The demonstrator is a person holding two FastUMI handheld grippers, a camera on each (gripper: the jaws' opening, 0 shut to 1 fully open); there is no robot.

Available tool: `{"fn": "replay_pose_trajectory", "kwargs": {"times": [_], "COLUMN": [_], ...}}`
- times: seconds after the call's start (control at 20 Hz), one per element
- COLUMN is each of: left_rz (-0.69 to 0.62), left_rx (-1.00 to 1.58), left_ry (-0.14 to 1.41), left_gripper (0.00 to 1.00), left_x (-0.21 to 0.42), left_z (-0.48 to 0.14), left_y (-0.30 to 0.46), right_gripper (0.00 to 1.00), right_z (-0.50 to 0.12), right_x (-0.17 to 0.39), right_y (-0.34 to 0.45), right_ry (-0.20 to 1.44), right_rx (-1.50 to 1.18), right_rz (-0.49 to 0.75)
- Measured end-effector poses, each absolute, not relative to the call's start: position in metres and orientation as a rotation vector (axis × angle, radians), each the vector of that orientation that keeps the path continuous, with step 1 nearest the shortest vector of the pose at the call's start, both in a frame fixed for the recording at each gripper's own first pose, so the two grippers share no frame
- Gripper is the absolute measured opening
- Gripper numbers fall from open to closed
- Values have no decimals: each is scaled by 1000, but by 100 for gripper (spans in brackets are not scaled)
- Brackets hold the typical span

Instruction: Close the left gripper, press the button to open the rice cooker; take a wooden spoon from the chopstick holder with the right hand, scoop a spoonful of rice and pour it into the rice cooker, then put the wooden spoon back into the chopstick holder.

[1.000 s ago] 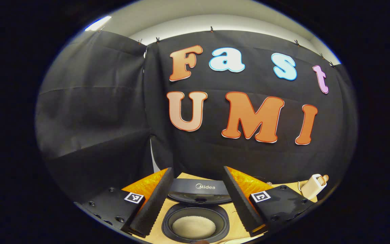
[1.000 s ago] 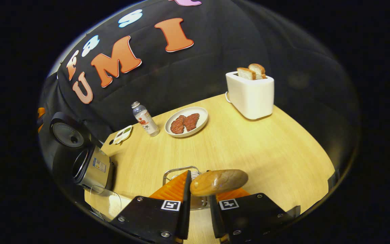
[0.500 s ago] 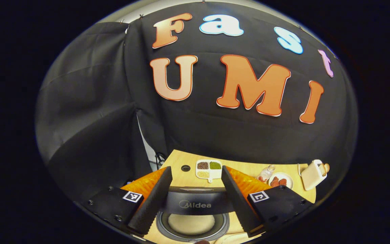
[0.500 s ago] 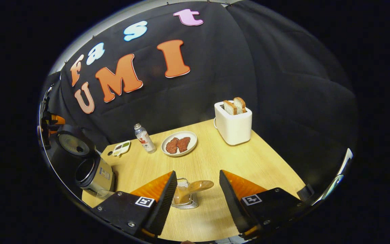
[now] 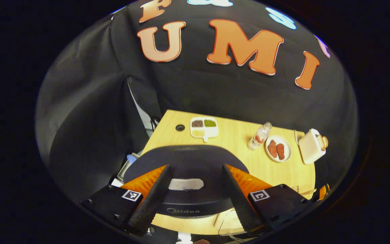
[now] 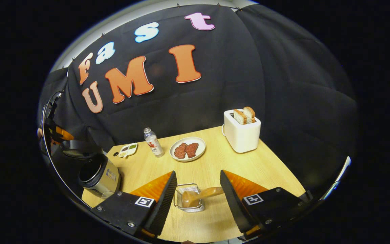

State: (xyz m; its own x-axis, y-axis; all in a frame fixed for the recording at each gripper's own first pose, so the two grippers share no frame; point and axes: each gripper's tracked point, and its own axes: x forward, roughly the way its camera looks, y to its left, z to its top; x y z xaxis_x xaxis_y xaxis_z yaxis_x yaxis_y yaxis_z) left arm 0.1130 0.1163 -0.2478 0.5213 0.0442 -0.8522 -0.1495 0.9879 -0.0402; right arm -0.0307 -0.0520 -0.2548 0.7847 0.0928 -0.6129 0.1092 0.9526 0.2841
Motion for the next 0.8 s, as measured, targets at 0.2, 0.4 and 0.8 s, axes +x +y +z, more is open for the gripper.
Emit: {"fn": "replay_pose_trajectory", "kwargs": {"times": [0.2, 0.4, 0.8], "left_rz": [117, 112, 107], "left_rx": [-125, -122, -115], "left_ry": [1210, 1326, 1434], "left_gripper": [99, 97, 99], "left_x": [71, 52, 49], "left_z": [-281, -316, -340], "left_y": [112, 106, 101], "right_gripper": [81, 81, 81], "right_z": [-254, -250, -239], "right_x": [-24, -18, -15], "right_y": [-42, -32, -14], "right_ry": [667, 656, 649], "right_rx": [307, 291, 243], "right_rz": [24, 60, 114]}}
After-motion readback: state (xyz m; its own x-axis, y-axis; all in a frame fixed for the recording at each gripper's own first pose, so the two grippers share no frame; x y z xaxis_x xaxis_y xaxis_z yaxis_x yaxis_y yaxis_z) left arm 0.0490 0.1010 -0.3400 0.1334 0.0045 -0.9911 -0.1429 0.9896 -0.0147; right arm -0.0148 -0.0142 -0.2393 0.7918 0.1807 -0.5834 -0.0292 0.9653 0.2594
